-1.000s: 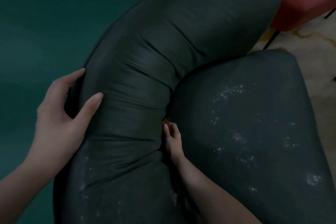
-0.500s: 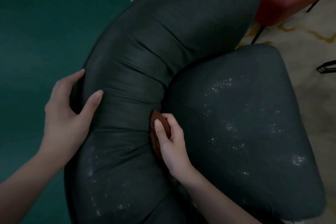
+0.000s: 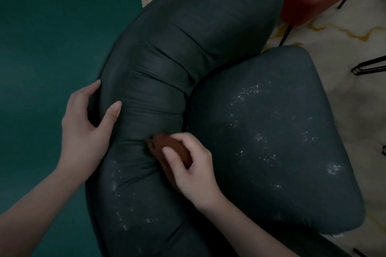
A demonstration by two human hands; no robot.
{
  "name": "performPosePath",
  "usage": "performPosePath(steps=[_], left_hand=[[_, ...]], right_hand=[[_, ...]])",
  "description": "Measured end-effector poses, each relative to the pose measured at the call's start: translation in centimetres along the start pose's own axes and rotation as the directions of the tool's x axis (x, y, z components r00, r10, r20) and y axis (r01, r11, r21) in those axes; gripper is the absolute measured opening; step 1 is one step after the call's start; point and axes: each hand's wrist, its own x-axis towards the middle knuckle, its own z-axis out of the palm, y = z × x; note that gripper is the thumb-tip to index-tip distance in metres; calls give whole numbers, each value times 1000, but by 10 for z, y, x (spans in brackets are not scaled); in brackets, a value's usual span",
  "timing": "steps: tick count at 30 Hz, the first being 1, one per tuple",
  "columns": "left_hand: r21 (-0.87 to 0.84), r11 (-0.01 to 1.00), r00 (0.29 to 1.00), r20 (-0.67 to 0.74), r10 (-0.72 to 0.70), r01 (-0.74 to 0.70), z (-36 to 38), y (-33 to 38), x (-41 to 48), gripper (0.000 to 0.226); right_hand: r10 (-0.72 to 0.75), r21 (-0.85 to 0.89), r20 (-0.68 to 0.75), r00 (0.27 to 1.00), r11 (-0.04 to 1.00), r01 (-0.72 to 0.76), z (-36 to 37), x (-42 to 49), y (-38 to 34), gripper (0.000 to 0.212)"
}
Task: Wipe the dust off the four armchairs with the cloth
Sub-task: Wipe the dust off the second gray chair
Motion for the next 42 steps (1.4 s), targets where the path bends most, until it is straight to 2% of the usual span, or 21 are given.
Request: performPosePath(steps=[1,3,5,7,10,14,17,19,22,23,25,28,31,38,42], left_hand=[[-6,1000,1000,0,-5,5,0,0,0,64],[-9,1000,1000,7,-6,7,0,1,-1,63],[-3,1000,1000,15,-3,3,-1,3,-1,58],[3,1000,1000,12,-3,3,0,6,-2,56],[-5,1000,1000,10,-7,7,0,6,-1,54],[-1,1000,1000,7,5,-5,0,5,-2,58],[7,1000,1000,6,-1,1,0,6,-2,54],[-7,1000,1000,11,-7,7,0,8,-2,55],[-3,1000,1000,10,3,-3,-1,6,-2,54],[0,1000,1000,8,6,-6,-1,6,-2,55],[-5,1000,1000,5,-2,2,-1,8,-2,58],[2,1000,1000,1,4,-4,0,8,-1,57],[15,1000,1000,-6,12,-12,0,6,0,58],[15,1000,1000,-7,20,-20,0,7,0,56],[19,1000,1000,-5,19,-19,0,8,-1,54]], right_hand=[[100,21,-85,991,995,-99,-2,1,9,19],[341,101,-206,917,940,-327,-7,6,32,13],[516,183,-186,836,855,-486,-9,11,52,11],[567,201,-111,816,817,-540,-8,15,61,11],[488,143,-41,872,866,-479,-6,13,54,14],[326,98,-24,945,942,-322,-11,6,32,11],[242,111,-9,970,964,-240,-10,6,16,9],[281,183,-84,956,948,-262,-8,12,16,13],[426,307,-292,856,890,-337,-1,35,34,12],[463,323,-326,824,874,-363,0,45,40,11],[530,364,-297,795,832,-418,5,62,48,10],[580,417,-182,794,777,-472,11,70,51,16],[582,451,-145,800,759,-470,11,65,46,20],[508,397,-135,851,814,-423,7,54,29,16],[406,298,-156,900,888,-349,9,49,14,10]])
